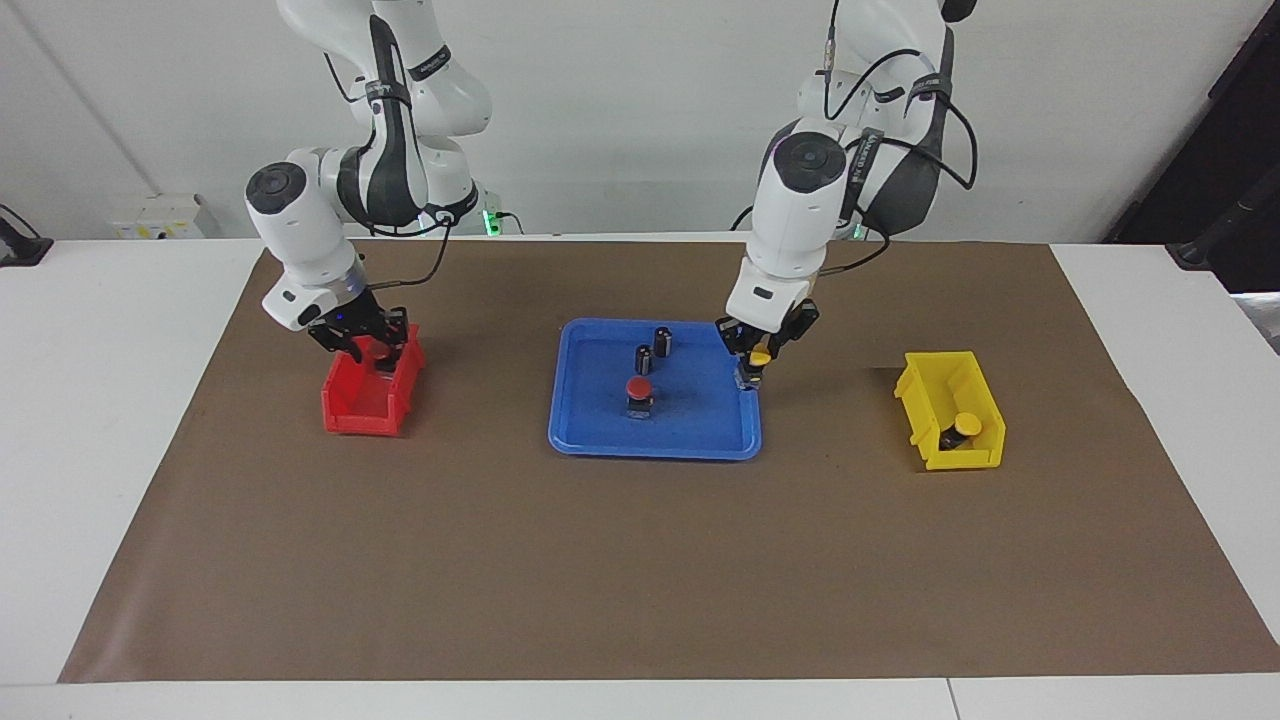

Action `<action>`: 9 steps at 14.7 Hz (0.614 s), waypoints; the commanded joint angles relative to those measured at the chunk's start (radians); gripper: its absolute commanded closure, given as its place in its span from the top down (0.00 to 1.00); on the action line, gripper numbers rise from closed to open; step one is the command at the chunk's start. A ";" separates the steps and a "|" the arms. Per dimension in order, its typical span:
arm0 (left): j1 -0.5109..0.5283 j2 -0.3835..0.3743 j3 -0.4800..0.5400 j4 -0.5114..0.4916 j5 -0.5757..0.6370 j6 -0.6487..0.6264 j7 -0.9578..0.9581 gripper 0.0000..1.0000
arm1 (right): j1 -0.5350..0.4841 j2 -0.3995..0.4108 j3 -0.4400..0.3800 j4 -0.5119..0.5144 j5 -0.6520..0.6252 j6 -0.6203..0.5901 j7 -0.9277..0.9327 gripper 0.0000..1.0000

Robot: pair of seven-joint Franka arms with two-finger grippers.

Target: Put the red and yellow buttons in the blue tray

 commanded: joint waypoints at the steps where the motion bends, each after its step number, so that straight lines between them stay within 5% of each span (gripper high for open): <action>1: -0.041 0.039 0.019 0.019 -0.011 0.037 -0.053 0.02 | -0.022 -0.031 0.009 -0.040 0.013 0.022 -0.027 0.61; 7: -0.104 0.183 0.022 0.085 0.018 0.081 -0.166 0.02 | -0.022 -0.033 0.009 -0.041 0.013 0.022 -0.029 0.53; 9: -0.103 0.184 0.022 0.085 0.020 0.084 -0.166 0.22 | -0.023 -0.034 0.009 -0.046 0.013 0.020 -0.033 0.52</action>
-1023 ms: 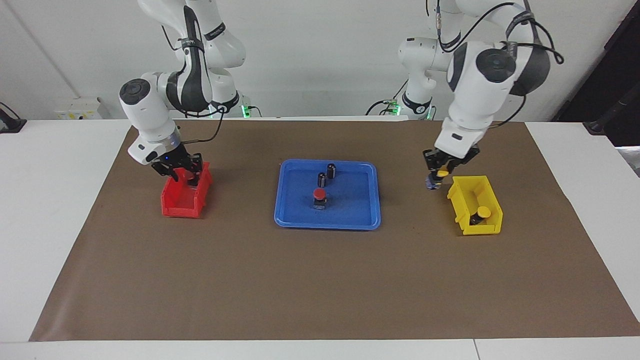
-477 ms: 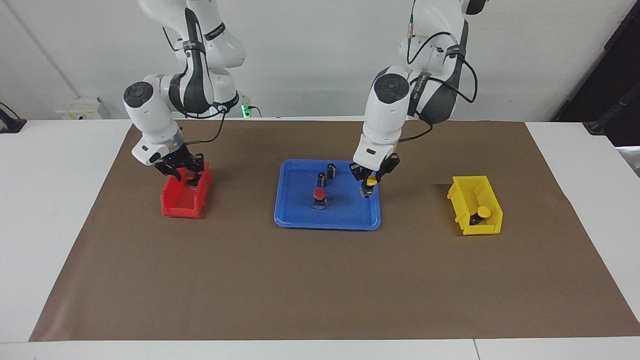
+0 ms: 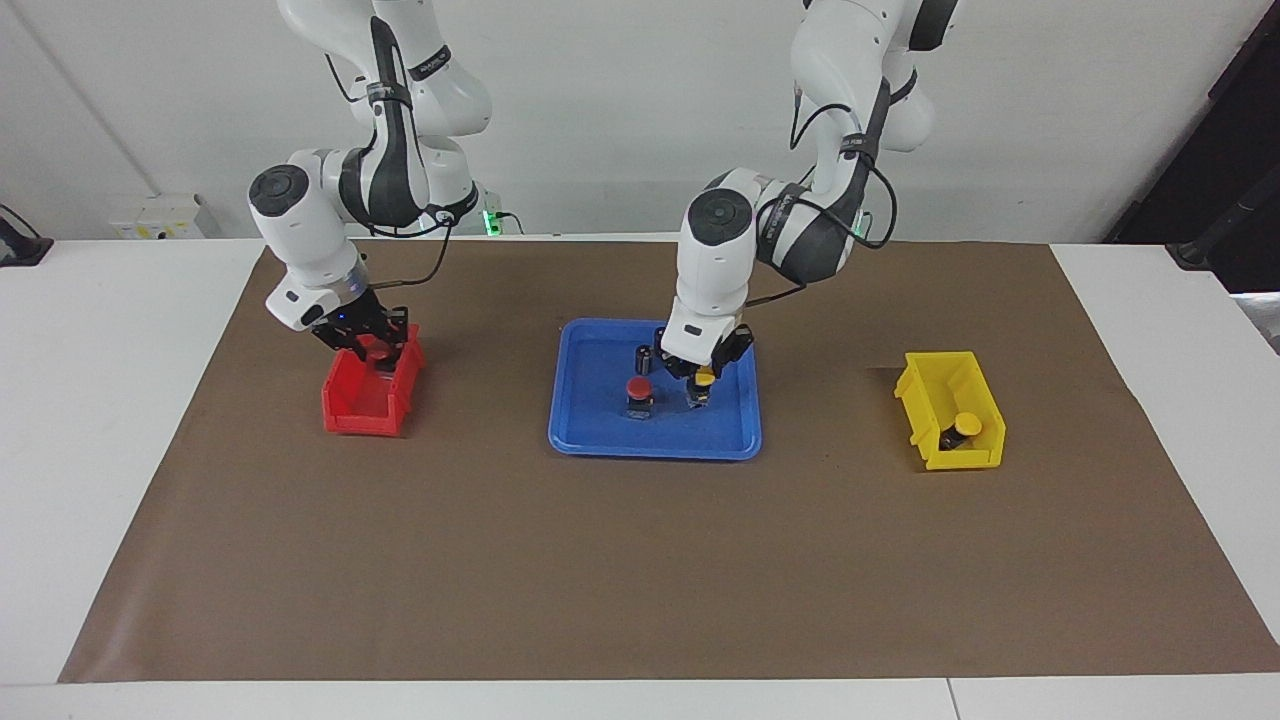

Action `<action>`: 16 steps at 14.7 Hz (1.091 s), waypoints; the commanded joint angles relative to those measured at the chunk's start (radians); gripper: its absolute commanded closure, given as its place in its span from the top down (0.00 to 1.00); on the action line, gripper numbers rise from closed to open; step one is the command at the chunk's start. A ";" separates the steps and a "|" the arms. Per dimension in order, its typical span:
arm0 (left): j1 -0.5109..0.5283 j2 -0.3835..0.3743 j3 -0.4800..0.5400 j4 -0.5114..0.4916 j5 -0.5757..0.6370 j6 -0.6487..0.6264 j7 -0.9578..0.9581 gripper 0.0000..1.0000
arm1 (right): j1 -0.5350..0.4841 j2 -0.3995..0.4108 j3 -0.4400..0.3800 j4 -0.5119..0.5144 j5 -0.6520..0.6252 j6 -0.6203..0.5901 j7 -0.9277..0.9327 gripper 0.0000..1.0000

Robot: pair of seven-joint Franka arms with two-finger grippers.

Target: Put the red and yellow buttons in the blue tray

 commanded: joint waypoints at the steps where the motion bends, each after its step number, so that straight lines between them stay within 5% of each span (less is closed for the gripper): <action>1: -0.011 0.013 0.019 0.036 0.015 -0.006 -0.018 0.42 | -0.024 -0.029 0.009 -0.033 0.013 0.020 -0.038 0.49; 5: -0.010 0.008 0.023 0.059 0.017 -0.050 -0.018 0.76 | -0.023 -0.029 0.009 -0.032 0.013 0.020 -0.041 0.30; 8: 0.005 -0.045 0.028 0.083 0.018 -0.138 -0.011 1.00 | -0.027 -0.012 0.009 0.043 0.011 -0.057 -0.056 0.29; 10: 0.045 -0.108 0.048 0.082 0.026 -0.230 0.041 1.00 | -0.027 0.010 0.009 0.139 0.011 -0.163 -0.058 0.29; 16: 0.352 -0.317 0.051 0.096 0.024 -0.495 0.622 1.00 | 0.025 0.109 0.025 0.513 0.014 -0.504 0.041 0.29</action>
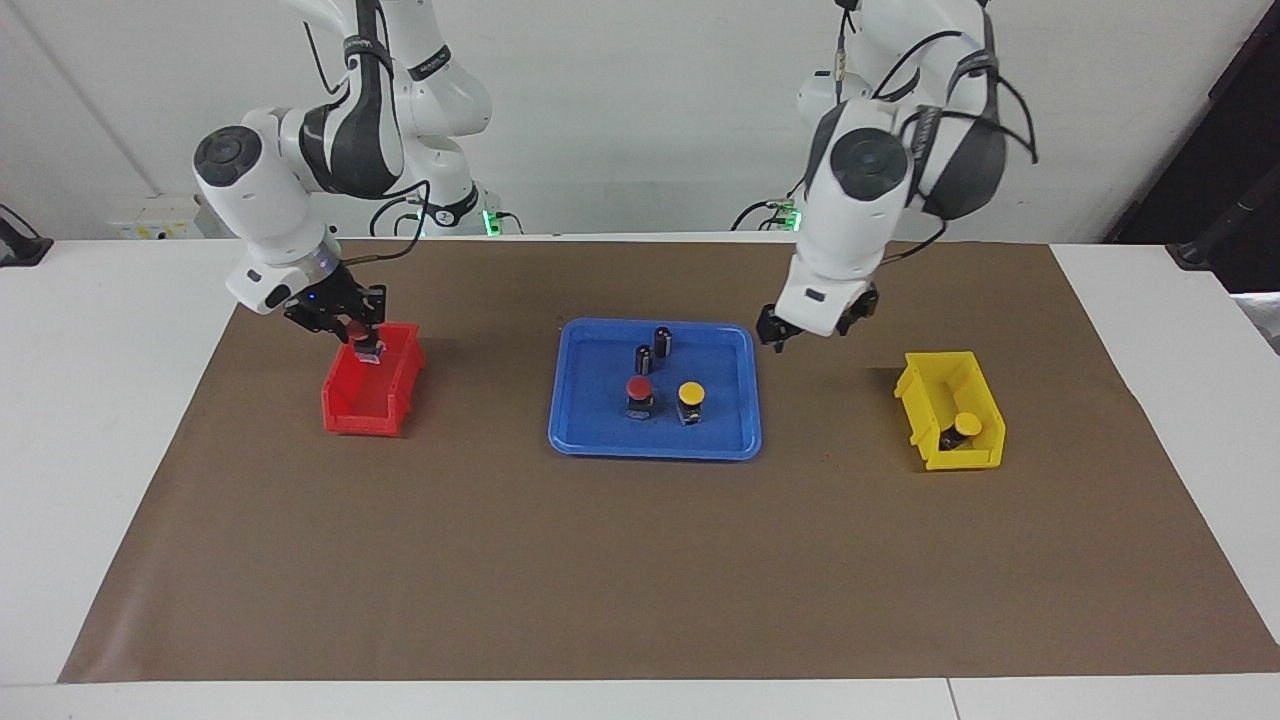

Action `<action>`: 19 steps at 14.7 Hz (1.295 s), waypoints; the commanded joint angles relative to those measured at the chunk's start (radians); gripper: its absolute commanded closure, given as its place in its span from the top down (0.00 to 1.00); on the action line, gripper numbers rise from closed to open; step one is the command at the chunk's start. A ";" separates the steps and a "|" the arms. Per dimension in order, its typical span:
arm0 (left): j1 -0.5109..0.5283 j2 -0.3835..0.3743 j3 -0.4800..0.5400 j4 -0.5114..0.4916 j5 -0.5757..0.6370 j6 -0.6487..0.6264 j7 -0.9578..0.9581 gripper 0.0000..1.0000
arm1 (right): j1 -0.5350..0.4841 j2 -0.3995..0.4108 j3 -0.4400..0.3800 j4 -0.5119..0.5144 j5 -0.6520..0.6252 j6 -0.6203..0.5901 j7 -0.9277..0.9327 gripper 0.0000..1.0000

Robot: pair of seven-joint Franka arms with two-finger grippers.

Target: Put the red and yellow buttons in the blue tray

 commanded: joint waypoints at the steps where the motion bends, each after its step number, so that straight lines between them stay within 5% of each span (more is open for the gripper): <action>1: 0.131 -0.090 -0.006 -0.011 0.010 -0.094 0.245 1.00 | 0.072 0.126 0.017 0.238 0.014 -0.129 0.104 0.29; 5: 0.279 -0.154 -0.007 -0.075 0.006 -0.066 0.505 1.00 | 0.312 0.212 0.018 0.360 0.044 -0.076 0.508 0.29; 8: 0.314 -0.193 -0.009 -0.290 0.008 0.212 0.499 1.00 | 0.455 0.300 0.017 0.356 0.045 0.081 0.672 0.29; 10: 0.345 -0.159 -0.009 -0.350 0.006 0.338 0.501 0.94 | 0.468 0.324 0.017 0.316 0.045 0.152 0.683 0.29; 14: 0.388 -0.070 -0.009 -0.366 0.006 0.471 0.508 0.63 | 0.509 0.354 0.017 0.244 0.045 0.265 0.709 0.29; 19: 0.380 0.033 -0.009 -0.381 0.006 0.645 0.492 0.63 | 0.534 0.373 0.017 0.190 0.045 0.354 0.723 0.29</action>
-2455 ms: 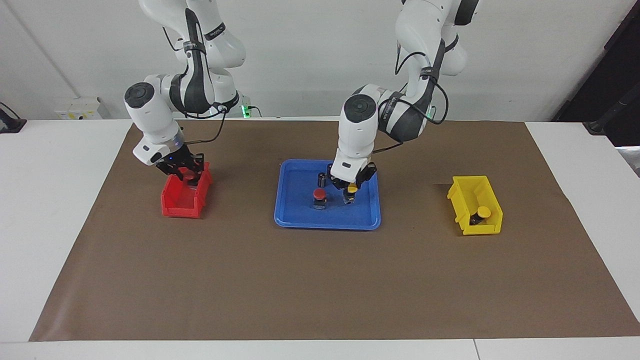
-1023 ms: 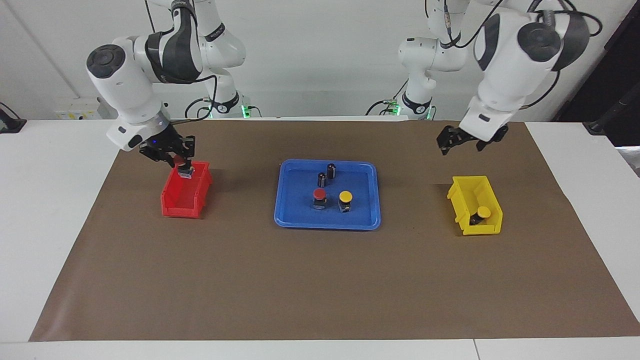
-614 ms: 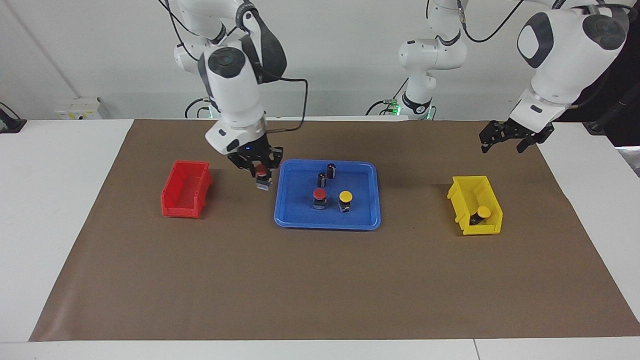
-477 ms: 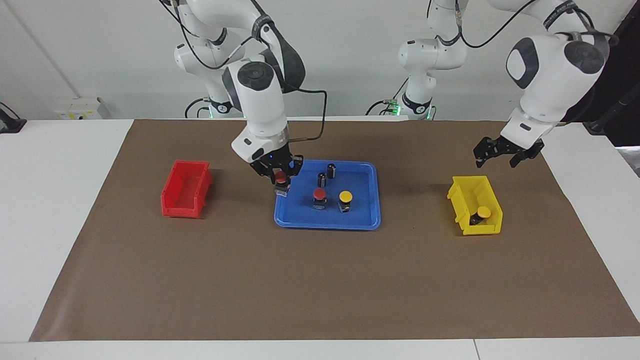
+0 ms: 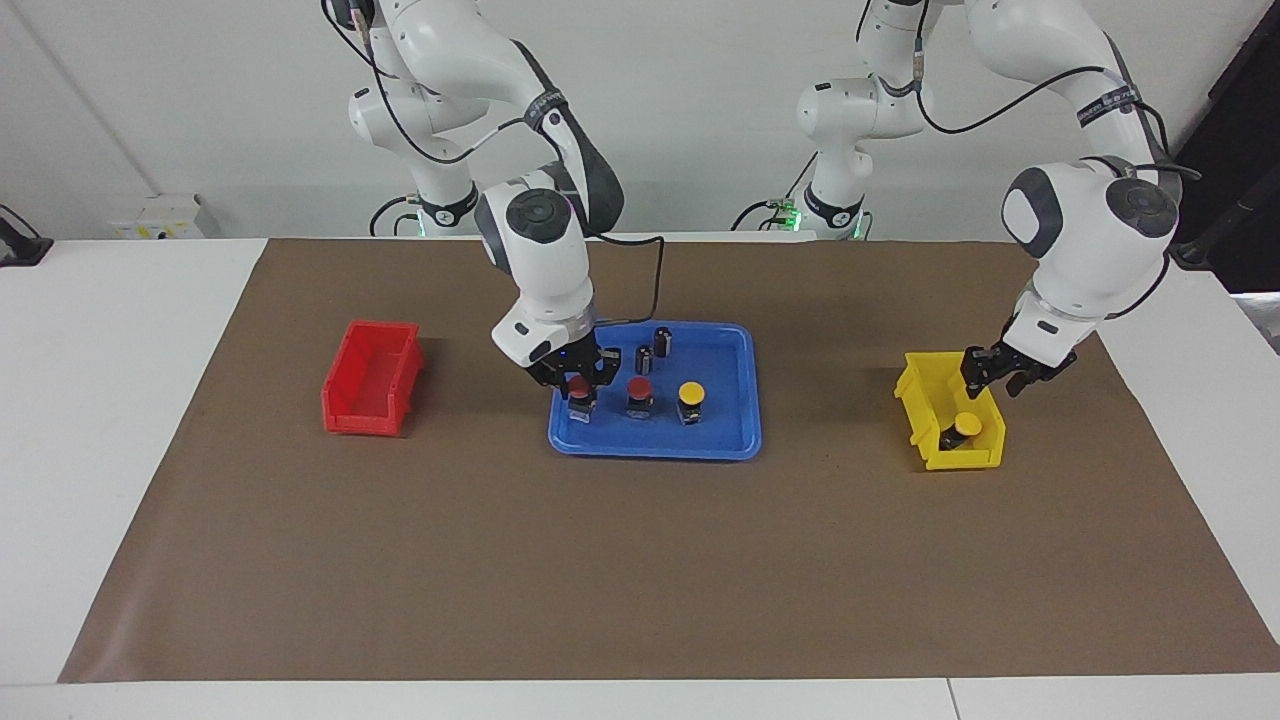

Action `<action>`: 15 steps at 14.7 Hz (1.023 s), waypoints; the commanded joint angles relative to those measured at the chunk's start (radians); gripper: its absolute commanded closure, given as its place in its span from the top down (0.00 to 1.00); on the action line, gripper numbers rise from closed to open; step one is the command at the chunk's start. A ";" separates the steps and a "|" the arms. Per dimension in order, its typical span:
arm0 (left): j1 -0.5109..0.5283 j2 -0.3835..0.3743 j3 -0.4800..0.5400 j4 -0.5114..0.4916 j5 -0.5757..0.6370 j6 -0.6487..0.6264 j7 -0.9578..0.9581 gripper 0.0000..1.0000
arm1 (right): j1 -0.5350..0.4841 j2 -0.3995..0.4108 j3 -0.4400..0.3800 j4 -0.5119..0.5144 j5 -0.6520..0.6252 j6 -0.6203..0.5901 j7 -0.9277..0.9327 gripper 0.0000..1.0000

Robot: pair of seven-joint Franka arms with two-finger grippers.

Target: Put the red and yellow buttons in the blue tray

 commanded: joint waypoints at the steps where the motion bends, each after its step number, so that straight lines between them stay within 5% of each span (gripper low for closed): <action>1: 0.001 0.045 -0.010 -0.016 0.006 0.084 -0.008 0.63 | 0.012 -0.004 -0.005 -0.029 0.016 0.049 0.018 0.30; 4: -0.001 0.060 -0.010 -0.027 0.006 0.118 -0.019 0.64 | 0.012 0.005 -0.005 -0.044 0.016 0.072 0.018 0.42; 6: -0.001 0.063 -0.010 -0.037 0.006 0.135 -0.017 0.64 | 0.001 0.005 -0.005 -0.034 0.016 0.061 0.019 0.86; 7: -0.001 0.063 -0.010 -0.045 0.006 0.142 -0.017 0.64 | -0.002 -0.001 -0.010 -0.028 0.014 0.057 0.018 1.00; 12: -0.002 0.054 -0.013 -0.071 0.005 0.142 -0.017 0.61 | -0.175 -0.088 -0.021 0.130 -0.007 -0.228 0.003 1.00; 14: -0.002 0.054 -0.013 -0.068 0.005 0.136 -0.019 0.02 | -0.264 -0.105 -0.021 0.205 -0.030 -0.368 -0.046 1.00; 15: -0.002 0.055 -0.010 -0.056 0.005 0.121 -0.017 0.02 | -0.310 -0.129 -0.022 0.218 -0.030 -0.409 -0.106 1.00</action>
